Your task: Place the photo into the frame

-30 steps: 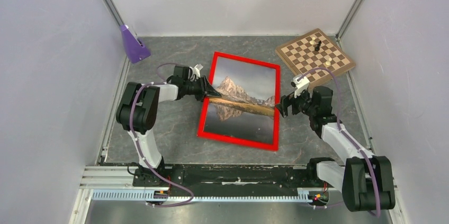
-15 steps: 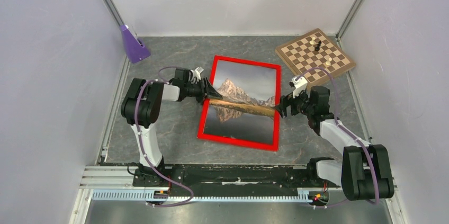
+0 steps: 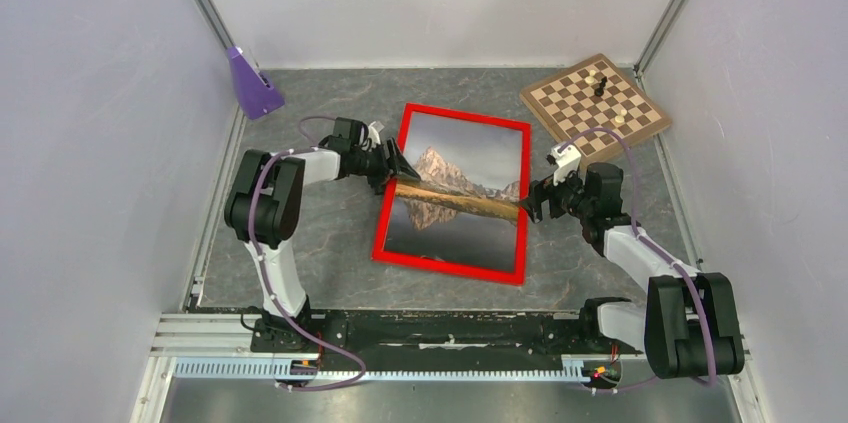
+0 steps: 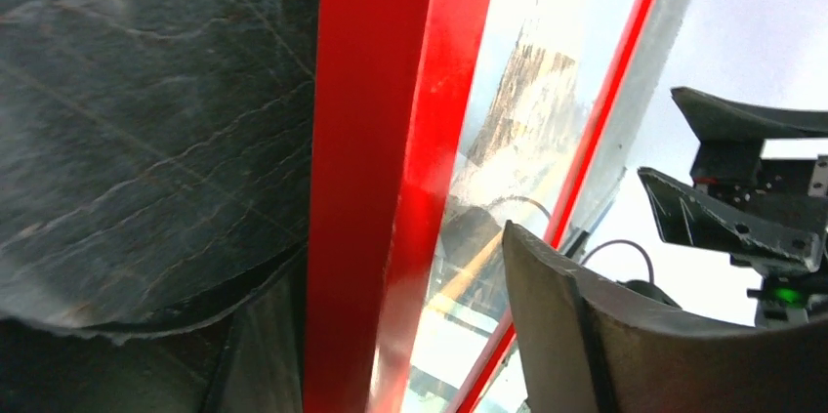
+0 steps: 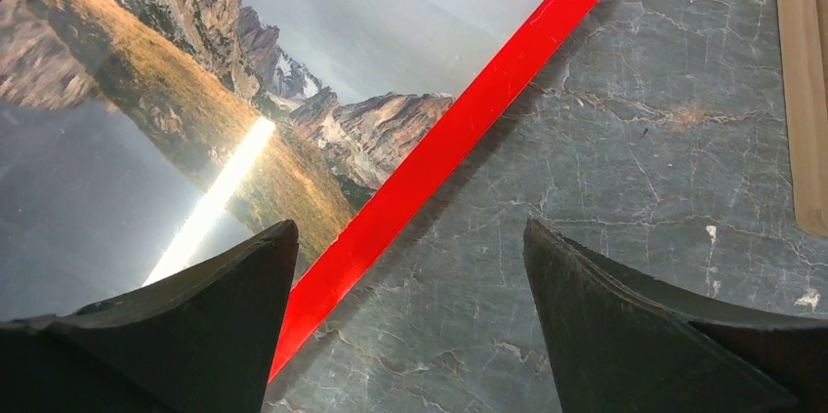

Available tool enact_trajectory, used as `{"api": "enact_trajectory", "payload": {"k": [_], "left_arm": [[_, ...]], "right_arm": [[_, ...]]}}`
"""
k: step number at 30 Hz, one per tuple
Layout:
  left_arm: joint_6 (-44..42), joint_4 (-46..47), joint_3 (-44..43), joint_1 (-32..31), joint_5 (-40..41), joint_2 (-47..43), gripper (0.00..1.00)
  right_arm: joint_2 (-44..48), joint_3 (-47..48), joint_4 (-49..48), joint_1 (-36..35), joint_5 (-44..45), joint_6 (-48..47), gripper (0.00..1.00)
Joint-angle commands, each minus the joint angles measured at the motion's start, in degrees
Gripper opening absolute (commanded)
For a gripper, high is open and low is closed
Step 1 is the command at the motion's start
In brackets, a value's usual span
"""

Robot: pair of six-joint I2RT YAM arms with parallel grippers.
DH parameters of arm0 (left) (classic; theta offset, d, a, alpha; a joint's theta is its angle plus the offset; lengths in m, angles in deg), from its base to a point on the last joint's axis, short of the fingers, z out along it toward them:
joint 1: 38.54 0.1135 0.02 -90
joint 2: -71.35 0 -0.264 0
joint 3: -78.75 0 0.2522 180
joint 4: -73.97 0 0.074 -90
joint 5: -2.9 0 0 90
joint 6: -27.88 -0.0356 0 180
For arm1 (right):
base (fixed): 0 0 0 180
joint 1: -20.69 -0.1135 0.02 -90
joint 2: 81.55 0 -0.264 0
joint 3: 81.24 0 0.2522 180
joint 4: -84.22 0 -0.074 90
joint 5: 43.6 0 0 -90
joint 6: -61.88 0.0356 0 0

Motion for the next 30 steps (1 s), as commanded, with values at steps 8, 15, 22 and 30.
{"api": "enact_trajectory", "payload": {"k": [8,15,22,30], "left_arm": [[-9.72,-16.00,0.60,1.13,20.97,-1.96,0.84],[-11.58,-18.62,0.35,1.13,23.98,-5.09,0.86],[-14.45,-20.82,-0.02,1.13,25.84,-9.92,0.87],[-18.37,-21.37,-1.10,1.34,28.93,-17.32,0.87]], "right_arm": [[0.23,0.08,-0.56,0.15,0.90,-1.23,0.89],[0.49,0.35,0.04,0.15,1.24,-1.44,0.88],[1.84,0.95,0.35,0.20,2.33,-1.31,0.89],[4.82,2.41,2.27,0.72,5.47,-1.25,0.92]]}}
